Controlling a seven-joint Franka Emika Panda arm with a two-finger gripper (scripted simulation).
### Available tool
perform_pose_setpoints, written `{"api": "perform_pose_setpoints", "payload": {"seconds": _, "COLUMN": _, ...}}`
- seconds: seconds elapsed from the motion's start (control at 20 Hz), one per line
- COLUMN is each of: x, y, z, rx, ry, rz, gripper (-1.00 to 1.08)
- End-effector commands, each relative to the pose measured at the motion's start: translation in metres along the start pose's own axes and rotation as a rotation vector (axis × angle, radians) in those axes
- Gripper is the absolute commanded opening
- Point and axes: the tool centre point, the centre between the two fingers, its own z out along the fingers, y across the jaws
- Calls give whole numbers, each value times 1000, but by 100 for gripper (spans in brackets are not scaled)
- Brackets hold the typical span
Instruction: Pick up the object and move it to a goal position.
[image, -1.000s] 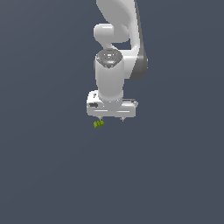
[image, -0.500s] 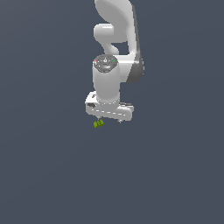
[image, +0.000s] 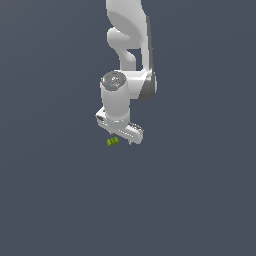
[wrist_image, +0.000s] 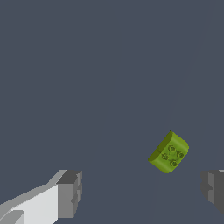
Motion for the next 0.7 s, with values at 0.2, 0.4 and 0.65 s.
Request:
{"api": "perform_pose_setpoints", "payload": {"seconds": 0.2, "x": -6, "y": 23, "z": 23, "rx": -2, "ry": 4, "rz": 222, "gripper": 100}}
{"api": "perform_pose_setpoints", "payload": {"seconds": 0.4, "x": -10, "y": 38, "z": 36, "rx": -5, "ry": 8, "rz": 356, "gripper": 100}}
{"api": "perform_pose_setpoints", "payload": {"seconds": 0.65, "x": -15, "y": 53, "z": 48, "rx": -9, "ry": 15, "rz": 491, "gripper": 100}}
